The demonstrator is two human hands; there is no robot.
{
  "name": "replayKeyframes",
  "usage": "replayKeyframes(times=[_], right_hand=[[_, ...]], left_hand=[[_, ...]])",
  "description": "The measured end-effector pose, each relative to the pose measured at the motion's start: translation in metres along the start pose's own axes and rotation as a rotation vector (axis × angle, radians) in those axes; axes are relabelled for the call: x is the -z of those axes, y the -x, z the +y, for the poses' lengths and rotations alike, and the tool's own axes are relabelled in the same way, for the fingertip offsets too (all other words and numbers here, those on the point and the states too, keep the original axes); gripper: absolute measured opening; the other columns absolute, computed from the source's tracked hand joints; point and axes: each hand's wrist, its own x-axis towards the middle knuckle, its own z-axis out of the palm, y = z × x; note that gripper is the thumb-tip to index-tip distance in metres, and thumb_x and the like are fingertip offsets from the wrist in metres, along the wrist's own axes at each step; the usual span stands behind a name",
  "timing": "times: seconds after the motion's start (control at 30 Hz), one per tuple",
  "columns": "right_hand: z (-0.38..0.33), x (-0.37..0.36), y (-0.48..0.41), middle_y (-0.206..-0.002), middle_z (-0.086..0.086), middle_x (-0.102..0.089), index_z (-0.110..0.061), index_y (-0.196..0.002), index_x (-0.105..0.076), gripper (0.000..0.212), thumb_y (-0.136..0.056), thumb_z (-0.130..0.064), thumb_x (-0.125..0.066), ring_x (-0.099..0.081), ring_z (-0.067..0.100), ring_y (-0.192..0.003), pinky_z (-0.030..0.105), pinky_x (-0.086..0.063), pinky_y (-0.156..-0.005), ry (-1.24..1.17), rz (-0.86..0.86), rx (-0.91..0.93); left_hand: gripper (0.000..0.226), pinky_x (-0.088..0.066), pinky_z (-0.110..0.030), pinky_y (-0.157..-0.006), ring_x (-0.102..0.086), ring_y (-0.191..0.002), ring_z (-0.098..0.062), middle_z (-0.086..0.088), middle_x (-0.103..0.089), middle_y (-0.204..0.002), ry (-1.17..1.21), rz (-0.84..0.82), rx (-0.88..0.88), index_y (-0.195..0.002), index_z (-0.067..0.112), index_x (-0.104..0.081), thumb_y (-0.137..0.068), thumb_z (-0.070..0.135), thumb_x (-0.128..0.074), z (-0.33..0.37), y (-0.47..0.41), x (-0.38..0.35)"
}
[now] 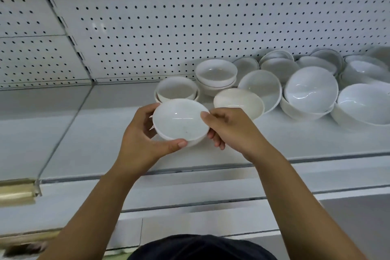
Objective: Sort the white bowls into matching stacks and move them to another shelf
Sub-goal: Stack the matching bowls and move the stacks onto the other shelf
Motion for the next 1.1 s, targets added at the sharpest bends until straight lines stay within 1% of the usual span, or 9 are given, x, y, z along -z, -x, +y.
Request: replayKeyframes(times=[0.13,0.33,0.47,0.6,0.7,0.8,0.83,0.93,1.1], right_hand=[[0.005,-0.005,0.012,-0.068,0.007,-0.071,-0.01,-0.093,-0.073,0.03,-0.101,-0.035,-0.06,-0.065,0.017,-0.053,0.025,-0.053,-0.053,0.032,0.057,-0.032],[0.002,0.012,0.027,-0.076,0.009,-0.075,-0.011,-0.104,-0.071,0.023,-0.101,-0.032,-0.062,-0.075,0.026,-0.066,0.035,-0.064,-0.066,-0.002,0.104,-0.085],[0.005,0.048,0.015,-0.076,0.005,-0.075,-0.012,-0.104,-0.072,0.02,-0.097,-0.03,-0.067,-0.074,0.02,-0.063,0.037,-0.064,-0.073,0.167,0.454,-0.027],[0.008,0.086,-0.018,-0.09,0.0,-0.071,-0.008,-0.108,-0.074,0.026,-0.091,-0.028,-0.074,-0.071,0.019,-0.083,0.032,-0.056,-0.09,0.454,0.705,0.105],[0.003,0.105,-0.043,-0.104,0.008,-0.072,-0.007,-0.11,-0.073,0.035,-0.086,-0.032,-0.08,-0.068,0.025,-0.095,0.025,-0.048,-0.084,0.613,0.691,0.151],[0.001,0.117,-0.063,-0.123,0.009,-0.067,-0.012,-0.126,-0.067,0.049,-0.086,-0.038,-0.079,-0.063,0.026,-0.111,0.025,-0.045,-0.091,0.714,0.552,0.074],[0.001,0.121,-0.07,-0.12,0.008,-0.067,-0.014,-0.124,-0.067,0.045,-0.088,-0.04,-0.076,-0.063,0.027,-0.111,0.029,-0.047,-0.091,0.781,0.508,0.042],[0.003,0.128,-0.087,-0.088,-0.001,-0.06,-0.026,-0.093,-0.061,0.024,-0.092,-0.049,-0.066,-0.063,0.028,-0.096,0.028,-0.041,-0.063,0.999,0.401,-0.02],[0.006,0.125,-0.109,-0.093,0.005,-0.063,-0.018,-0.103,-0.067,0.035,-0.1,-0.049,-0.05,-0.054,0.025,-0.085,0.032,-0.041,-0.07,1.218,0.417,-0.082]], left_hand=[[0.095,-0.055,-0.017,-0.092,-0.063,-0.116,-0.002,0.015,-0.065,-0.127,0.006,-0.074,0.013,-0.126,0.031,-0.057,-0.043,0.04,-0.103,-0.009,-0.002,-0.003],[0.096,-0.054,-0.013,-0.09,-0.063,-0.116,0.001,0.018,-0.064,-0.129,0.067,-0.13,0.043,-0.128,0.032,-0.056,-0.042,0.033,-0.096,-0.018,-0.003,-0.01],[0.098,-0.054,-0.01,-0.086,-0.06,-0.114,0.008,0.03,-0.06,-0.126,0.069,-0.182,0.053,-0.132,0.034,-0.052,-0.044,0.035,-0.096,-0.021,-0.005,-0.01],[0.099,-0.053,-0.008,-0.083,-0.056,-0.114,0.012,0.031,-0.055,-0.128,0.04,-0.237,0.051,-0.136,0.036,-0.048,-0.048,0.038,-0.095,-0.022,-0.007,-0.009],[0.1,-0.051,-0.005,-0.083,-0.054,-0.115,0.014,0.029,-0.055,-0.131,0.027,-0.259,0.041,-0.137,0.037,-0.048,-0.049,0.04,-0.095,-0.023,-0.01,-0.007],[0.101,-0.052,-0.011,-0.086,-0.056,-0.118,0.009,0.03,-0.057,-0.131,0.035,-0.265,0.048,-0.136,0.041,-0.049,-0.045,0.044,-0.095,-0.025,-0.011,-0.004],[0.102,-0.051,-0.01,-0.085,-0.056,-0.117,0.01,0.031,-0.057,-0.131,0.034,-0.267,0.052,-0.136,0.042,-0.049,-0.044,0.045,-0.094,-0.025,-0.011,-0.004],[0.102,-0.049,-0.005,-0.081,-0.055,-0.114,0.014,0.032,-0.056,-0.13,0.035,-0.27,0.06,-0.135,0.043,-0.048,-0.044,0.046,-0.094,-0.024,-0.011,-0.004],[0.1,-0.047,-0.005,-0.079,-0.056,-0.114,0.01,0.032,-0.056,-0.128,0.032,-0.273,0.074,-0.132,0.046,-0.046,-0.044,0.044,-0.093,-0.023,-0.01,-0.005]])
